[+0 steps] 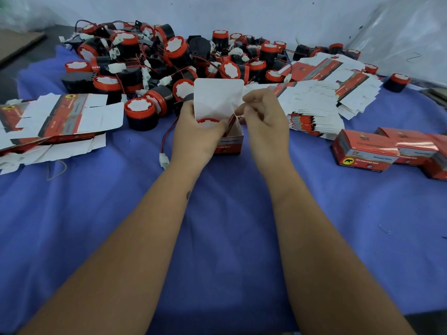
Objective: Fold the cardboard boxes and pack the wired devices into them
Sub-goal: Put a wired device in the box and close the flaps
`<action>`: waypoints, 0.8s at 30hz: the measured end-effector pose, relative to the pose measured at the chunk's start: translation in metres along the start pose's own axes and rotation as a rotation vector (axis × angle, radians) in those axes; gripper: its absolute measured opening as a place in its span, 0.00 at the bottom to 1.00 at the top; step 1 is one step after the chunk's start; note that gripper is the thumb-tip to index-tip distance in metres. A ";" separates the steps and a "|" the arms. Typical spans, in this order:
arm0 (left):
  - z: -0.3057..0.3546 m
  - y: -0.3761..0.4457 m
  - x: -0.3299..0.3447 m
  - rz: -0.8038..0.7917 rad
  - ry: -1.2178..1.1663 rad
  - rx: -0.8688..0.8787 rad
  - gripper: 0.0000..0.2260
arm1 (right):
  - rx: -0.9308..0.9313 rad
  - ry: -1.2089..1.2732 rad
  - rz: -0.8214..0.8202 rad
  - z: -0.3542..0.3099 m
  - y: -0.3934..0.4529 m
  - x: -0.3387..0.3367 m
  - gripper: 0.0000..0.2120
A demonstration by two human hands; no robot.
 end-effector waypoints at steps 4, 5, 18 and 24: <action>-0.001 0.001 0.000 -0.075 -0.018 -0.011 0.23 | 0.004 -0.069 -0.083 0.006 0.001 0.006 0.08; -0.002 0.002 -0.001 -0.111 -0.059 -0.051 0.21 | 0.013 -0.073 -0.097 0.008 0.001 0.006 0.08; -0.011 0.015 -0.011 -0.164 -0.044 0.022 0.17 | 0.064 0.008 -0.044 0.012 0.000 0.010 0.27; -0.008 0.016 -0.024 0.019 0.012 0.148 0.11 | 0.039 -0.042 -0.157 0.015 0.001 0.006 0.19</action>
Point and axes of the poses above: each hand's wrist, its own y-axis towards the middle knuckle, its own x-axis out of the palm, z = x × y, the point moved 4 cm from there along y, towards the middle knuckle, and after that the axes turned 11 degrees about -x, right-handed, at the moved point
